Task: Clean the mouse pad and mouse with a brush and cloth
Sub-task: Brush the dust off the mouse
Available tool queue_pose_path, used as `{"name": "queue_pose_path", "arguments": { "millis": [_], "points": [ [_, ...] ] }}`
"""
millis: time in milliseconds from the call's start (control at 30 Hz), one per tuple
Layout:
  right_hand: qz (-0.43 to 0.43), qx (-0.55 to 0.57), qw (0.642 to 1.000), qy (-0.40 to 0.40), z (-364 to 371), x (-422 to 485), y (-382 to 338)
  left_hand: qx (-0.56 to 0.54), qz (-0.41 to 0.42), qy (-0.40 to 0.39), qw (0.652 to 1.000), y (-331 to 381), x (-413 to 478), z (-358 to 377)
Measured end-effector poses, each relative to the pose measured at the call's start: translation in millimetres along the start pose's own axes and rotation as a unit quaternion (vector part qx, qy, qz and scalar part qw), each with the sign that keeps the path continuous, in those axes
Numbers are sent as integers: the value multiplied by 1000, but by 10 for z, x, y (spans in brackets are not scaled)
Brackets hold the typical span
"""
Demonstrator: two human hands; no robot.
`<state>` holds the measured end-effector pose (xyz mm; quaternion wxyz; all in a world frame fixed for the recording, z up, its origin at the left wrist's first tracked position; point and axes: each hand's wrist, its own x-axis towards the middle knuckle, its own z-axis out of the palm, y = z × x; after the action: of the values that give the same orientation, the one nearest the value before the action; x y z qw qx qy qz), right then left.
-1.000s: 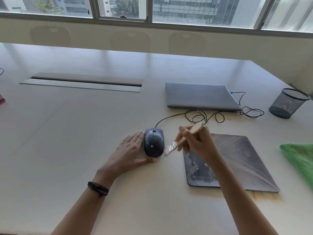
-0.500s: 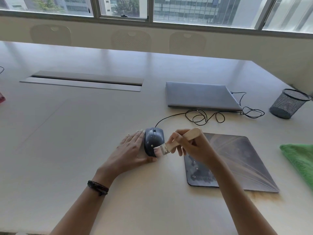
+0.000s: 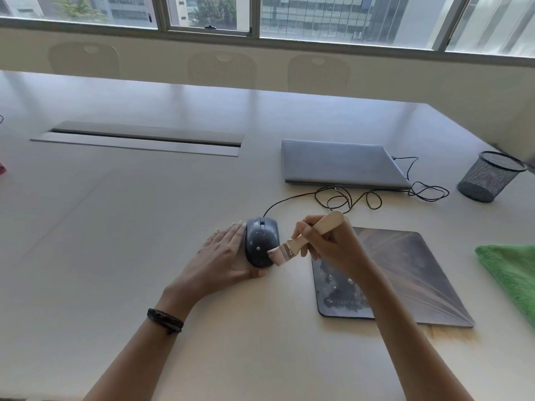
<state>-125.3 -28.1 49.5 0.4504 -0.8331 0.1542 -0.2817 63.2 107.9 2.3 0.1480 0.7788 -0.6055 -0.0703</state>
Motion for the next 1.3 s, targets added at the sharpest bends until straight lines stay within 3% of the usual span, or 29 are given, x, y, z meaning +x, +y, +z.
{"name": "queue_pose_path", "arguments": {
  "millis": [233,433,633,800,967,1100,1300],
  "points": [
    [-2,-22,994,109,-15,30,59,-6,2,5,1000,-1,0,16],
    [-22,31,998,43,16,46,58,-11,6,10,1000,-3,-10,17],
    [6,-16,992,124,-24,53,126,-12,11,16,1000,-13,-14,26],
    [-6,26,997,69,-31,37,107,-11,6,13,1000,1,-8,29],
    [-23,33,995,89,-20,46,113,-13,5,13,1000,5,-17,30],
    [-19,52,997,57,3,49,117,-8,4,9,1000,9,-15,19],
    [-19,26,994,101,-15,61,138,-3,3,9,1000,4,-12,20]
  ]
}}
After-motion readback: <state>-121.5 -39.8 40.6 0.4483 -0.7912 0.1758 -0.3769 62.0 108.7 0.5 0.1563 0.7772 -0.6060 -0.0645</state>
